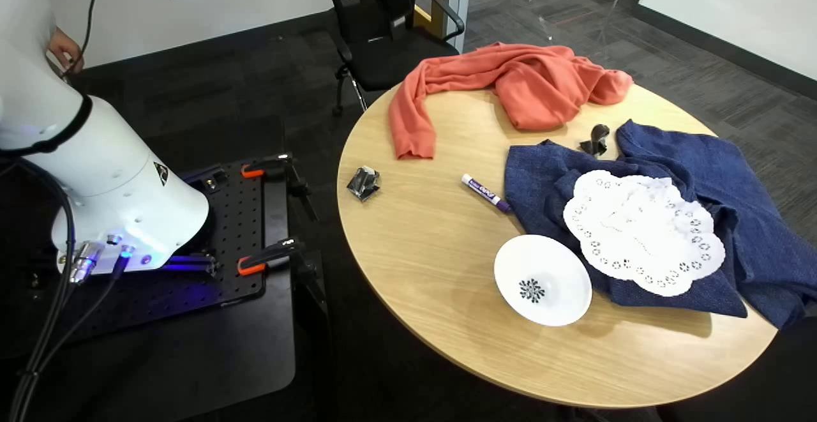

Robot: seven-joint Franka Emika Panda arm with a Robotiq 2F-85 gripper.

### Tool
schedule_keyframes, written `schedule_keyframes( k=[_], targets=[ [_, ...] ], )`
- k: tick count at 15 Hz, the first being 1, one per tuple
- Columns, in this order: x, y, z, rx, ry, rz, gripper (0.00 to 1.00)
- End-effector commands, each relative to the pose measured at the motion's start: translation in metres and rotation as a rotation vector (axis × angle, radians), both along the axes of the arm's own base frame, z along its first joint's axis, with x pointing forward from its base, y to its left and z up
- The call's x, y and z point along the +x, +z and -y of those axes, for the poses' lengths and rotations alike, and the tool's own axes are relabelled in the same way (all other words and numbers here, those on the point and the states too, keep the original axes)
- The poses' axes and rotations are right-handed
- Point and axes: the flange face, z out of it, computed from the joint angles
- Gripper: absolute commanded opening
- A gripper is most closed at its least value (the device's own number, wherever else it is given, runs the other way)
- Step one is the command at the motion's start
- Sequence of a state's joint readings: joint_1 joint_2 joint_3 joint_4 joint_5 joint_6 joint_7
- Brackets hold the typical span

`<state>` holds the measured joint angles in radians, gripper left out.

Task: Pick up the pen from the table and put it in the bowl

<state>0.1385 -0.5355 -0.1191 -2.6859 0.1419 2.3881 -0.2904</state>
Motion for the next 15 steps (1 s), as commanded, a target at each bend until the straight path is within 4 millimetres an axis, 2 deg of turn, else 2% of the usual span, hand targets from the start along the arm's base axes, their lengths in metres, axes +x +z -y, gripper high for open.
schedule_keyframes(
  k=[1,4,8,12,15],
  targets=[
    [0.0,0.0,0.0,0.0,0.0,-0.001,1.0],
    [0.0,0.0,0.0,0.0,0.0,-0.001,1.0],
    [0.017,-0.012,0.008,0.024,-0.083,-0.032,1.0],
    [0.045,-0.033,0.015,0.07,-0.261,-0.058,1.0],
    [0.075,-0.053,0.018,0.103,-0.433,-0.037,1.0]
  ],
)
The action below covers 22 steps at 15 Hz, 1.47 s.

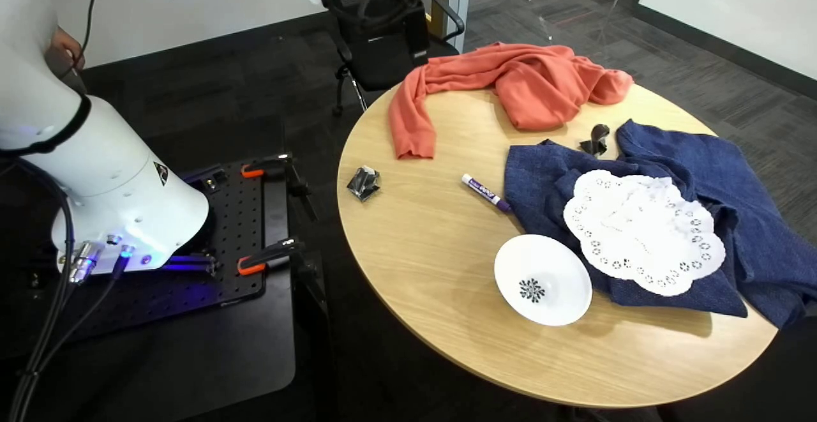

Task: Pick up the pen from the table and put it in the bowl

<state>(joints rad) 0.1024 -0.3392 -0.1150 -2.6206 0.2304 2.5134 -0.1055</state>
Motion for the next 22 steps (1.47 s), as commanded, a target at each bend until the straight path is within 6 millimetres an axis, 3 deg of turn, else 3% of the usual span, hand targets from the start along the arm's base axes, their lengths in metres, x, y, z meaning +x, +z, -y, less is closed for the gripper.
schedule_keyframes(
  k=[1,6,10,15,22],
  targets=[
    [0.043,-0.024,0.003,0.027,-0.197,0.005,1.0],
    [0.089,-0.071,0.014,0.03,-0.414,-0.015,1.0],
    [0.117,-0.113,0.038,0.023,-0.559,-0.059,1.0],
    [0.14,-0.167,0.063,0.012,-0.685,-0.144,1.0],
    [0.16,-0.232,0.072,-0.013,-0.764,-0.229,1.0]
  ],
)
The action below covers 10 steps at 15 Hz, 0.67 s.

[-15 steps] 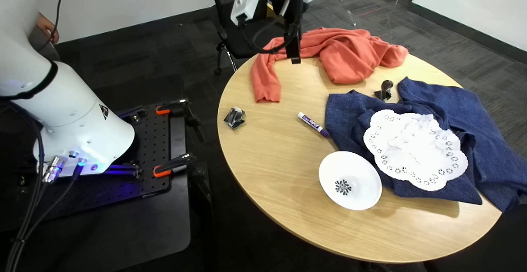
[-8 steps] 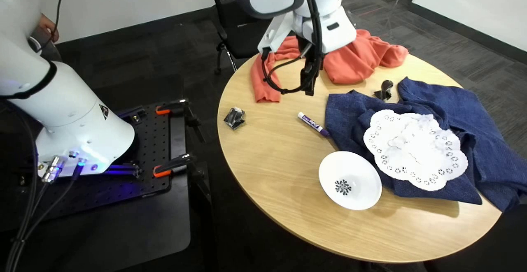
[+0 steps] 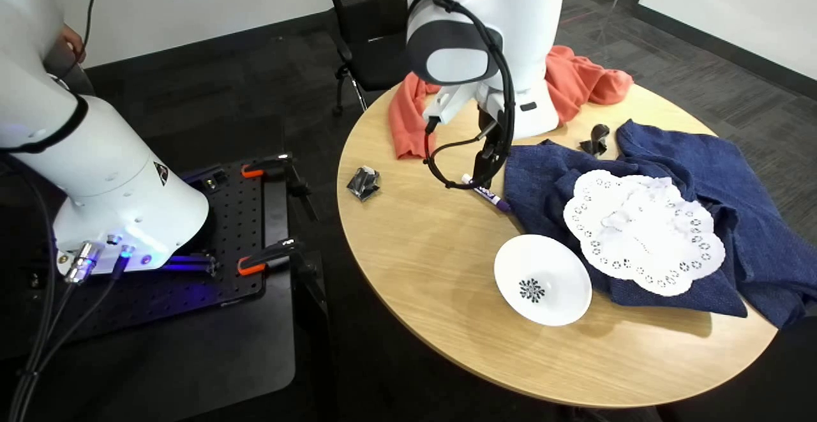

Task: Pick up the pen from the table and put it in the bowl

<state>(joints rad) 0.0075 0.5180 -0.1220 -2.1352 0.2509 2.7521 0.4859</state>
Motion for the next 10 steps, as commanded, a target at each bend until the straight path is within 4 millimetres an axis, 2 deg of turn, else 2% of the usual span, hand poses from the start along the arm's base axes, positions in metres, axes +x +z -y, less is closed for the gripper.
schedule_keyframes(
  k=[1,5,9,10],
  targets=[
    [0.015,-0.025,0.002,0.009,-0.049,-0.046,1.0],
    [0.019,-0.047,0.004,0.007,-0.066,-0.086,1.0],
    [0.018,-0.058,0.009,-0.003,-0.066,-0.112,1.0],
    [0.018,-0.06,0.01,-0.007,-0.066,-0.116,0.75]
  ],
)
